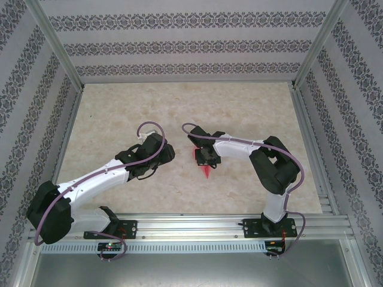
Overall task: Fold a paper plane with a square sheet of paper (pick it up from the middle)
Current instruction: Move a paper plane to the center of the table.
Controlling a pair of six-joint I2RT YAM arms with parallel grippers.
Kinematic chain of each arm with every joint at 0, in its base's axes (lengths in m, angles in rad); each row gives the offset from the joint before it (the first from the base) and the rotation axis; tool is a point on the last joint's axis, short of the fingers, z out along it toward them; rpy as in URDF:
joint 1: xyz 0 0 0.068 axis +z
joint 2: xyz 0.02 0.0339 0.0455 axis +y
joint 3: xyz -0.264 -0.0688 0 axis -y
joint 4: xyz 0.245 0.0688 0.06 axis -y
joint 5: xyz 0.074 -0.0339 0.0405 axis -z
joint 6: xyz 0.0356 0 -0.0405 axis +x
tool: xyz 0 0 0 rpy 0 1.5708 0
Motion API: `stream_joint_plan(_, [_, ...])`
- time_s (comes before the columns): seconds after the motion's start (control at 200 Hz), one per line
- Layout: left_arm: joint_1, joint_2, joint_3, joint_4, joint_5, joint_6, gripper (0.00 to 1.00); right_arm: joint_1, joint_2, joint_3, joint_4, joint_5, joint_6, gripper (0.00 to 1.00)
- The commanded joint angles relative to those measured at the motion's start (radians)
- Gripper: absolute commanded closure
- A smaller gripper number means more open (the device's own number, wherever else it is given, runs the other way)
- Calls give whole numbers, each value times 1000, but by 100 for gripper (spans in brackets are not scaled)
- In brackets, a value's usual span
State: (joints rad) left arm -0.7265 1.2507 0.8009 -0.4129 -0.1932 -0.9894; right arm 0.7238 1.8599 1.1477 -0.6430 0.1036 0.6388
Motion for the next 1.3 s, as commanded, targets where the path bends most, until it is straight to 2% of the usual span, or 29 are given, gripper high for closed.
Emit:
stream_joint_plan(0.0, [13,-36,-7,3,-40,12,45,-20,16,7,21,13,40,80])
stream_joint_plan(0.23, [13,-56,-23,-10,-56,3,44,1,84,2,40,2,111,80])
stream_joint_plan(0.485, [13,-83,-38,-15,-68,3,44,-12,33,22,40,18,82,77])
stream_joint_plan(0.619, [13,-89,-46,-9,-68,1,43,-19,65,43,30,22,65,73])
stream_joint_plan(0.759, [13,-90,-49,-7,-64,2,43,-14,86,46,21,18,64,73])
stream_joint_plan(0.834, [13,-95,-48,-10,-70,9,43,-9,46,53,14,24,52,72])
stream_joint_plan(1.154, [13,-117,-28,-45,-108,49,41,-16,-169,132,-105,85,-26,50])
stream_joint_plan(1.294, [13,-131,-21,-71,-132,67,41,-17,-301,132,-116,145,-55,49])
